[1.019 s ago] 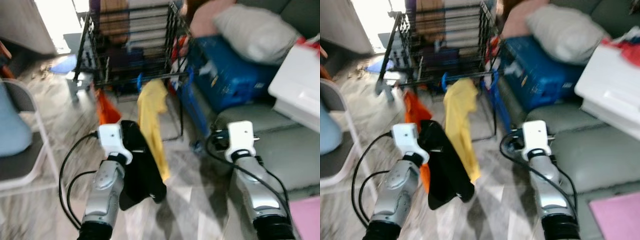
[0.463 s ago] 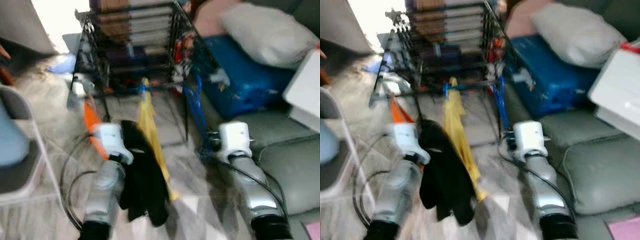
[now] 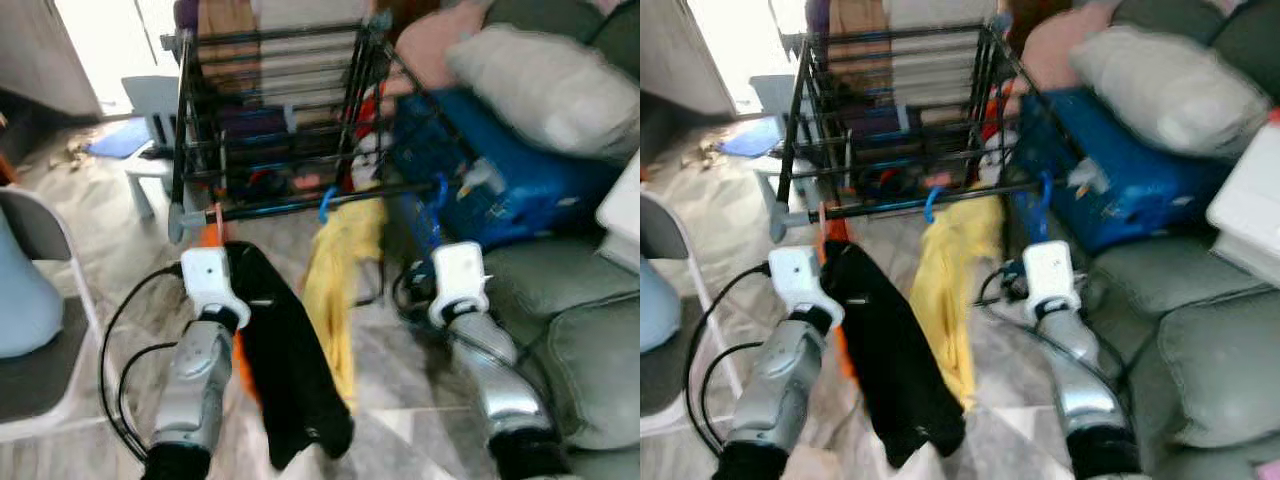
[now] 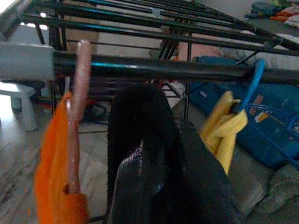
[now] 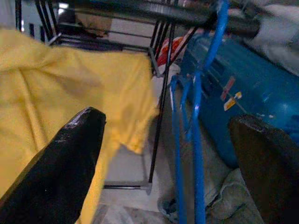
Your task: Hang hanger
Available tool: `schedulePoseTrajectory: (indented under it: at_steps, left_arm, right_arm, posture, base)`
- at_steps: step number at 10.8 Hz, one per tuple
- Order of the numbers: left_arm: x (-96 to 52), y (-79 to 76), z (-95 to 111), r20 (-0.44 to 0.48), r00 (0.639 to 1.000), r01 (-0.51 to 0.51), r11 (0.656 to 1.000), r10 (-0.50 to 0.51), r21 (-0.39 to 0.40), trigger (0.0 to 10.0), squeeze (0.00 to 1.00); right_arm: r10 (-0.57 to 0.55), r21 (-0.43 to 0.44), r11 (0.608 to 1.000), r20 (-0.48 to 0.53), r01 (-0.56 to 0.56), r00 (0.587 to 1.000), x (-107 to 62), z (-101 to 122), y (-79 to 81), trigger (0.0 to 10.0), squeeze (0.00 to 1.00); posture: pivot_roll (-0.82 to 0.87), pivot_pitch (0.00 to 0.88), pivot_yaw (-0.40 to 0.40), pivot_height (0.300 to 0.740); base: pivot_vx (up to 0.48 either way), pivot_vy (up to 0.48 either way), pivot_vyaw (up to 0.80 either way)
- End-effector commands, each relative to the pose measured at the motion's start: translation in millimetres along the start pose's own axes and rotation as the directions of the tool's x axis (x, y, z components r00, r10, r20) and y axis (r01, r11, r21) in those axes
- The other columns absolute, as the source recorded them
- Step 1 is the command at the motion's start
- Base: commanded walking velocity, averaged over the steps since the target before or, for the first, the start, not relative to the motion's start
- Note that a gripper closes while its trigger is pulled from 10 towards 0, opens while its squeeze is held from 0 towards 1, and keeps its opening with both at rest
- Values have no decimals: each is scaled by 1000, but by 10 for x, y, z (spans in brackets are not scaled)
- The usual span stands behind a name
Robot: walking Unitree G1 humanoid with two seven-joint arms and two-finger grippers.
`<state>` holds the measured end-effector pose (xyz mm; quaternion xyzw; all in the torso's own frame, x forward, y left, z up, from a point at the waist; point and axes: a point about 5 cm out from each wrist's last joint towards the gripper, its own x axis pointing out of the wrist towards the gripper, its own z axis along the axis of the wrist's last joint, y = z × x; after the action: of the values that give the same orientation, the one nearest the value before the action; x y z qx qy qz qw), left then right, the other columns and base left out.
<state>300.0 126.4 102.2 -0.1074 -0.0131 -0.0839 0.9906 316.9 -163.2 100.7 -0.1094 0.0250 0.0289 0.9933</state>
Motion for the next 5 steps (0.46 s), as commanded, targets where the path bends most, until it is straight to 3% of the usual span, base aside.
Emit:
schedulePoseTrajectory:
  at_steps: [1,5]
  left_arm:
    - [21,-33,57,22,1000,10,1000,-10,8,10000,0]
    - [22,-53,35,10,1000,13,1000,-13,5,10000,0]
  right_arm:
    - [-13,0,1000,-19,13,1000,21,-20,-17,10000,0]
    - [-82,-15,997,-85,82,993,134,-55,-144,10000,0]
  posture:
    - [-131,0,60,740]
    - [-132,0,59,740]
  base:
    - [0,0,0]
    - [0,0,0]
